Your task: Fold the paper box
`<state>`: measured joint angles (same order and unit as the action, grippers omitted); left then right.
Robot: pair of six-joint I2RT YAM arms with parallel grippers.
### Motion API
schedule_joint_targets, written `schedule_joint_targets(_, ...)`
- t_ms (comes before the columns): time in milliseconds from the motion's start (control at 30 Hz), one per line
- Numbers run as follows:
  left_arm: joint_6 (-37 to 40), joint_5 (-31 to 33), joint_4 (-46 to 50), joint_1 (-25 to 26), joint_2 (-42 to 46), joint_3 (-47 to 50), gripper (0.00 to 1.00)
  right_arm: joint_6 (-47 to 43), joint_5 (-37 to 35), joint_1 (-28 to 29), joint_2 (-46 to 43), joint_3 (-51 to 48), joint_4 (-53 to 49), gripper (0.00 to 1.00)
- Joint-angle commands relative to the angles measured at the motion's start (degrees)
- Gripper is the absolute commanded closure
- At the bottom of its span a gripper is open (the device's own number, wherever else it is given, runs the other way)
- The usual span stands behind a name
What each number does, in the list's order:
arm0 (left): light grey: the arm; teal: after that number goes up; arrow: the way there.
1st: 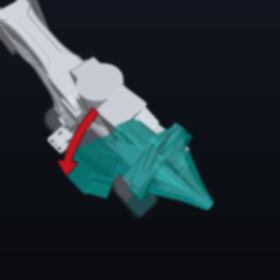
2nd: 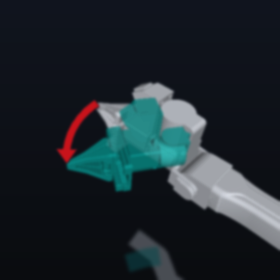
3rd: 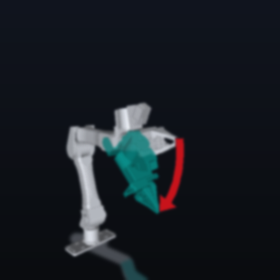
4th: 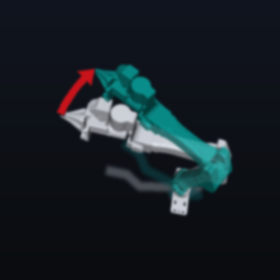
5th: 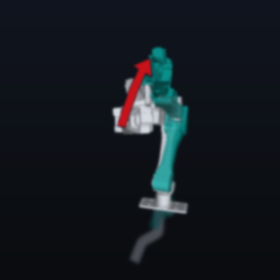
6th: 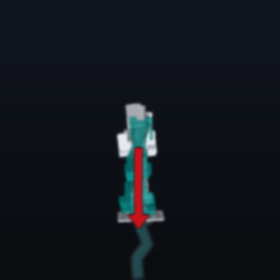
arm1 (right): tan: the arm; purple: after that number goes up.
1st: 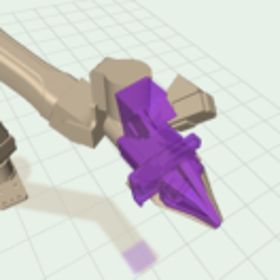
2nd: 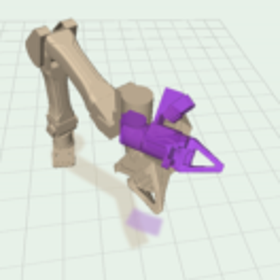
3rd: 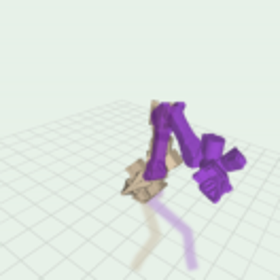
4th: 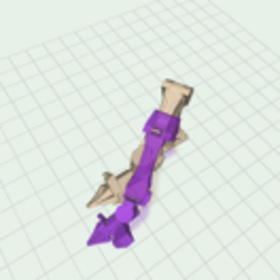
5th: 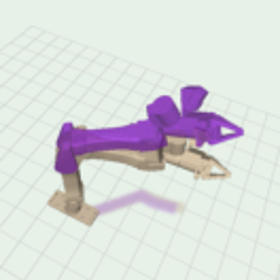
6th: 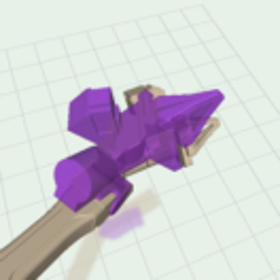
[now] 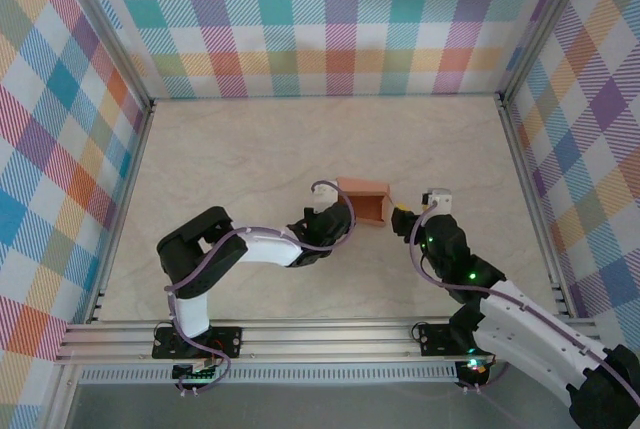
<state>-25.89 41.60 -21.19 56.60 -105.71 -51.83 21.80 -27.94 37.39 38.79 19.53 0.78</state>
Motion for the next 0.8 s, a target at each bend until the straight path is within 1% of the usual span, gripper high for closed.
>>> schedule_joint_targets(0, -0.8, -1.3, 10.8, -0.1, 1.1, -1.5, 1.00, 0.5, 3.1, -1.3, -1.5, 1.1, -2.7, 0.34)
schedule_joint_targets(133, -0.8, -1.4, 16.3, -0.3, 2.1, -4.4, 1.00, 2.6, 5.4, -4.2, -1.5, 1.4, -4.3, 0.34)
schedule_joint_targets(233, -0.3, -3.2, 21.2, -0.8, 2.7, -7.3, 1.00, 2.5, 6.8, -5.5, -1.3, 1.7, -4.9, 0.35)
schedule_joint_targets(333, -0.3, -5.9, 27.6, -1.6, 2.3, -11.6, 1.00, 0.9, 8.1, -6.2, -1.0, 1.9, -4.9, 0.34)
schedule_joint_targets(467, 0.0, -10.3, 36.2, -2.9, 1.3, -17.8, 1.00, -2.6, 11.6, -8.1, 0.2, 3.9, -6.7, 0.34)
schedule_joint_targets(567, 0.9, -11.9, 41.9, -3.8, 0.8, -21.4, 1.00, -3.9, 14.2, -9.2, 2.2, 5.7, -7.0, 0.34)
schedule_joint_targets(767, 2.2, -12.6, 43.5, -4.7, 1.0, -23.4, 1.00, -4.1, 18.0, -11.8, 9.8, 8.4, -5.5, 0.34)
